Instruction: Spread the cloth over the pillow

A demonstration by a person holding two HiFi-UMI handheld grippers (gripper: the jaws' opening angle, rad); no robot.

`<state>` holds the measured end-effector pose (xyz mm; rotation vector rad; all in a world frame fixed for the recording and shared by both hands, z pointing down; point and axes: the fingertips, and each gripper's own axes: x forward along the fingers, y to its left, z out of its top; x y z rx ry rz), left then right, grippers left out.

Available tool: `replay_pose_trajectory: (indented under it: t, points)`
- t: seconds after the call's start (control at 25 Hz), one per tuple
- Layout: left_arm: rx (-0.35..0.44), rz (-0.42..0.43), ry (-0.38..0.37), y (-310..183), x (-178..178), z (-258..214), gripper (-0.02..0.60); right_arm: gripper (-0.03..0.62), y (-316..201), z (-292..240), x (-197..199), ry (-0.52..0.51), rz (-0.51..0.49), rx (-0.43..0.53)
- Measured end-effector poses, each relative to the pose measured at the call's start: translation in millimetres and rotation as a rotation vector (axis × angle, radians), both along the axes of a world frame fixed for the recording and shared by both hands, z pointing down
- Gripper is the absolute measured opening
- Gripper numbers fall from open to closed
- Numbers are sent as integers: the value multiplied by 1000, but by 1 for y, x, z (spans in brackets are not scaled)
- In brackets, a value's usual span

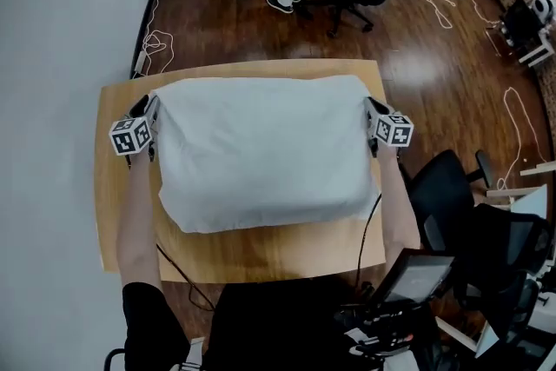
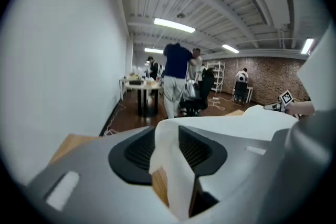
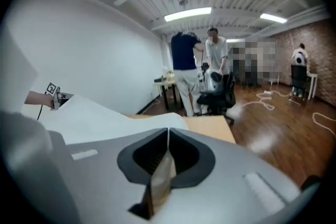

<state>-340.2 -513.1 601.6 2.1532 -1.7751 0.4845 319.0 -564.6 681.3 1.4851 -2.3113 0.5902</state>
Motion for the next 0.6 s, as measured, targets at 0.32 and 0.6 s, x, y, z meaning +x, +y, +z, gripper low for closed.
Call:
replay_pose_trajectory:
  t: [0.32,0.6]
  points:
    - [-167,18,180,112,-27,87,293,249,56,46,77,-112,129,-163]
    - [-155,233,409,247,-18,65,290,249,188,-11,142,-287,264,-78]
